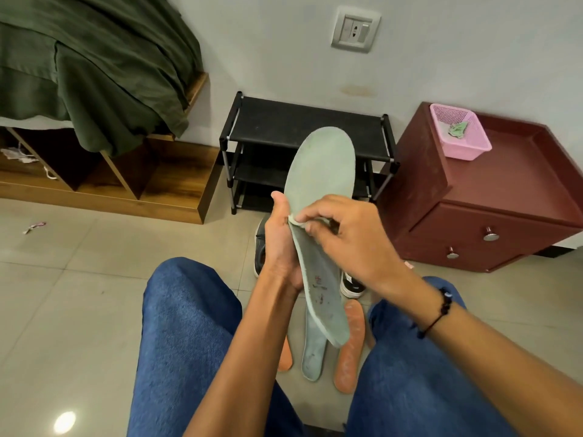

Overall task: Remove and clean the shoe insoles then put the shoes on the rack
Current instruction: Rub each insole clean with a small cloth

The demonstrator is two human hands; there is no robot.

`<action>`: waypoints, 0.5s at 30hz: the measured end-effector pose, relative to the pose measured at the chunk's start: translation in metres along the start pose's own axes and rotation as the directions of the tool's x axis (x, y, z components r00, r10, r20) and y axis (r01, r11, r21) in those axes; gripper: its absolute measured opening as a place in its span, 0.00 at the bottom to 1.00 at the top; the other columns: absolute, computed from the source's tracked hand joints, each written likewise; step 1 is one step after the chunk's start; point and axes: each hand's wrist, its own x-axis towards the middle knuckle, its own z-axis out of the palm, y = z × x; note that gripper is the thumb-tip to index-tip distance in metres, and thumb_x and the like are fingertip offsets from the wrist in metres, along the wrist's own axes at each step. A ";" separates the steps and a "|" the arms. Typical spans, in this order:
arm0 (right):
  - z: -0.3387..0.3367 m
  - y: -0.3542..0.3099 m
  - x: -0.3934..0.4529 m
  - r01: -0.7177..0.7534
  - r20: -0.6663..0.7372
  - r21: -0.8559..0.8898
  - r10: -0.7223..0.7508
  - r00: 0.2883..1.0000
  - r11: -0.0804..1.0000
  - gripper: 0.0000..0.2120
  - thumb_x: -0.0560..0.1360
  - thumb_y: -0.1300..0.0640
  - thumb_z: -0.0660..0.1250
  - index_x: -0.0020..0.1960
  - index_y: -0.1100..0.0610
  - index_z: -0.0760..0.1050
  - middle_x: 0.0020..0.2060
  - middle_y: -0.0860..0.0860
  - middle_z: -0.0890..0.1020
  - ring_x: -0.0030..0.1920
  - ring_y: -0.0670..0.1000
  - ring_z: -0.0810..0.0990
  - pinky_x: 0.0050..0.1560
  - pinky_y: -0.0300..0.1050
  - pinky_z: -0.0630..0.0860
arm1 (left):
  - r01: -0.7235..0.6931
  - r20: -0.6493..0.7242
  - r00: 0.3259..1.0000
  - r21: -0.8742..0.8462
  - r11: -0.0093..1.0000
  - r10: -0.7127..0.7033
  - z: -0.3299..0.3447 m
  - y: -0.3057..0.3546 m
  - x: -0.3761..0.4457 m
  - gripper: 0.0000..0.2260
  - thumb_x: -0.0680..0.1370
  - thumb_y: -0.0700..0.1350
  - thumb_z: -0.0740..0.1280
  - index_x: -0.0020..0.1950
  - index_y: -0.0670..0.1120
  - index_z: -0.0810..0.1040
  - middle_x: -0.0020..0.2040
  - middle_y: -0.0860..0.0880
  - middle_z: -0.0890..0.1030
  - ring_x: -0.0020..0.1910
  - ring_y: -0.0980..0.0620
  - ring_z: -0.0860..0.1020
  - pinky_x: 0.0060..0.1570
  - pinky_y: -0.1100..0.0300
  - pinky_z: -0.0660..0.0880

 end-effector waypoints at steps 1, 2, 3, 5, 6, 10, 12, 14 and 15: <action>-0.008 0.002 0.008 0.000 -0.007 -0.007 0.000 1.000 1.000 0.07 0.69 0.65 0.67 0.44 0.60 0.82 0.38 0.49 0.82 0.37 0.42 0.76 0.42 0.31 0.71 | 0.008 0.007 1.000 0.010 1.000 -0.008 0.001 0.000 0.001 0.32 0.81 0.61 0.46 0.48 0.42 0.83 0.42 0.43 0.83 0.39 0.47 0.83 0.39 0.57 0.80; -0.016 0.004 0.019 0.001 -0.055 -0.027 -0.003 0.998 1.000 0.07 0.68 0.65 0.67 0.44 0.61 0.82 0.38 0.49 0.81 0.37 0.41 0.74 0.42 0.28 0.69 | 0.017 0.012 1.000 0.030 0.999 -0.017 0.003 0.001 0.000 0.32 0.80 0.62 0.45 0.49 0.43 0.82 0.42 0.43 0.83 0.38 0.47 0.81 0.37 0.57 0.79; -0.023 0.006 0.032 0.000 -0.130 -0.057 -0.008 0.992 0.998 0.07 0.69 0.66 0.67 0.44 0.61 0.82 0.38 0.50 0.81 0.38 0.42 0.74 0.43 0.25 0.67 | 0.025 0.030 0.999 0.052 0.998 -0.027 0.006 0.001 0.000 0.32 0.80 0.63 0.44 0.52 0.44 0.81 0.43 0.43 0.82 0.37 0.46 0.80 0.34 0.57 0.77; -0.034 0.013 0.061 -0.010 -0.273 -0.137 -0.028 0.962 0.991 0.08 0.69 0.67 0.66 0.45 0.62 0.82 0.40 0.52 0.81 0.40 0.45 0.75 0.44 0.22 0.65 | 0.056 0.074 0.995 0.082 0.995 -0.062 0.007 0.001 0.000 0.33 0.79 0.65 0.42 0.58 0.43 0.76 0.46 0.40 0.80 0.35 0.45 0.77 0.31 0.58 0.73; -0.035 0.017 0.074 -0.016 -0.310 -0.173 -0.039 0.950 0.985 0.08 0.69 0.67 0.65 0.45 0.62 0.82 0.40 0.53 0.81 0.40 0.46 0.76 0.43 0.22 0.65 | 0.073 0.084 0.993 0.092 0.993 -0.081 0.006 0.001 0.000 0.33 0.79 0.65 0.42 0.60 0.43 0.75 0.47 0.39 0.79 0.35 0.45 0.76 0.31 0.58 0.72; -0.016 0.029 0.083 0.000 -0.216 -0.292 -0.066 0.974 0.957 0.09 0.70 0.66 0.62 0.44 0.62 0.81 0.41 0.58 0.81 0.42 0.56 0.79 0.44 0.41 0.71 | 0.065 0.087 0.993 0.120 0.991 -0.075 0.000 0.000 0.002 0.32 0.79 0.65 0.43 0.61 0.42 0.75 0.45 0.39 0.80 0.35 0.45 0.78 0.31 0.58 0.74; 0.002 0.027 0.062 0.068 -0.143 -0.275 -0.110 0.984 0.959 0.09 0.69 0.65 0.61 0.43 0.62 0.80 0.39 0.57 0.80 0.42 0.56 0.78 0.45 0.45 0.73 | 0.033 0.039 0.999 0.117 0.993 -0.038 -0.005 0.000 0.001 0.30 0.80 0.63 0.44 0.58 0.44 0.76 0.42 0.42 0.82 0.35 0.46 0.80 0.32 0.57 0.77; 0.018 0.022 0.037 0.128 -0.037 -0.240 -0.141 0.989 0.962 0.08 0.70 0.64 0.61 0.42 0.60 0.80 0.38 0.54 0.80 0.41 0.55 0.78 0.45 0.49 0.73 | 0.007 -0.014 1.000 0.077 0.997 -0.006 -0.011 0.001 0.001 0.29 0.80 0.62 0.45 0.54 0.43 0.77 0.41 0.44 0.84 0.38 0.48 0.82 0.36 0.58 0.80; 0.024 0.020 0.026 0.146 0.001 -0.252 -0.151 0.989 0.957 0.08 0.70 0.64 0.62 0.42 0.58 0.79 0.38 0.52 0.80 0.41 0.54 0.78 0.46 0.50 0.71 | 0.005 -0.025 1.000 0.043 0.999 -0.004 -0.013 0.001 0.000 0.29 0.81 0.62 0.45 0.54 0.42 0.77 0.42 0.43 0.84 0.40 0.48 0.83 0.39 0.58 0.81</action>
